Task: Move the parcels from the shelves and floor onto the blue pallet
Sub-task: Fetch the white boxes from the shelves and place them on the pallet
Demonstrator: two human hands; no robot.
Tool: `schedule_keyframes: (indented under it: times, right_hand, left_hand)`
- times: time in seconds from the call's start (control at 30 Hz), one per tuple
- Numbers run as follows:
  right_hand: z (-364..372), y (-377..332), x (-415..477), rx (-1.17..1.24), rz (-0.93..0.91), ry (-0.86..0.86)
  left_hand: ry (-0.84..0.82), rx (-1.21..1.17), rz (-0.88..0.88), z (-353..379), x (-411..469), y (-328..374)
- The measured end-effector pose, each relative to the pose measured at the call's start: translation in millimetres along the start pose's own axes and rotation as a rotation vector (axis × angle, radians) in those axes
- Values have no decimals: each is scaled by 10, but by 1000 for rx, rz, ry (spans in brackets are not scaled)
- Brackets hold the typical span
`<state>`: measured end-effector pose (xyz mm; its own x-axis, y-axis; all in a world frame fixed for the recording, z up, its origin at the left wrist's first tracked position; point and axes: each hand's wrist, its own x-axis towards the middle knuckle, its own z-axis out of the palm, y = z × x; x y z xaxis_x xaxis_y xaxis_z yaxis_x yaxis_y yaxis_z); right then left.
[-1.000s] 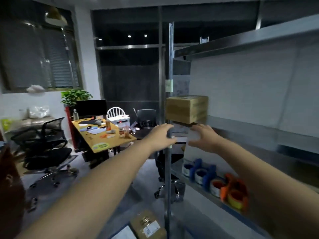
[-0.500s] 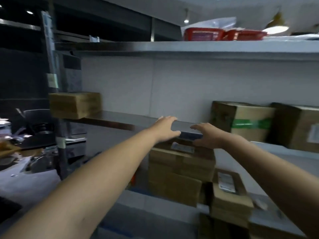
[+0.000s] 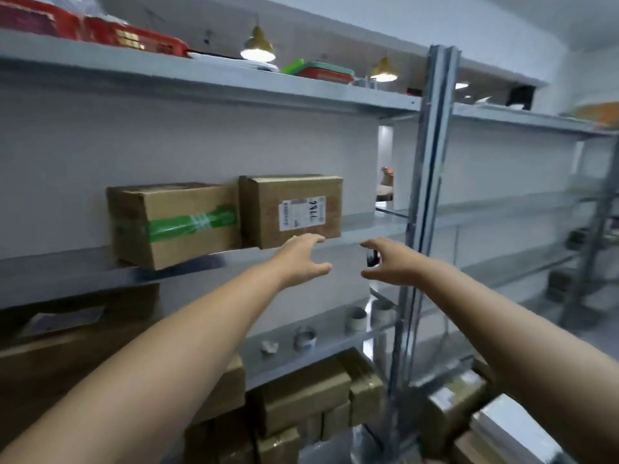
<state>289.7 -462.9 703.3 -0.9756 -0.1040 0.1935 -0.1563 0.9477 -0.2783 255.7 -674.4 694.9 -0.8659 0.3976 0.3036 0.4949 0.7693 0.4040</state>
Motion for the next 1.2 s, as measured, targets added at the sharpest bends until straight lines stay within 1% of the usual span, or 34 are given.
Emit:
schedule_keyframes:
  times: [0.07, 0.2, 0.37, 0.47, 0.67, 0.77, 0.9, 1.1, 1.2]
  right_hand:
    - [-105, 468, -157, 11, 103, 30]
    - [-251, 1177, -478, 77, 268, 102]
    - [-290, 1933, -957, 44, 469, 60]
    - [-362, 2306, -1114, 12, 570, 77]
    - [-497, 2980, -1034, -32, 698, 125]
    - [-479, 3352, -836, -10, 752, 158]
    - [-268, 3817, -551, 26, 799, 166]
    - [208, 4319, -425, 31, 859, 45]
    - [261, 4595, -457, 5, 874, 19]
  left_hand:
    - [-71, -30, 78, 303, 256, 323]
    - [-175, -83, 217, 887, 713, 902]
    - [-277, -122, 373, 1561, 1119, 1485]
    - [-337, -143, 460, 1926, 1328, 1764]
    - [-355, -166, 605, 2526, 1875, 2214]
    - [-378, -191, 633, 2840, 2211, 2318]
    - [-410, -226, 635, 3265, 2677, 2357]
    - [-489, -218, 629, 3878, 3074, 2363]
    - [-536, -191, 657, 4144, 3189, 2462]
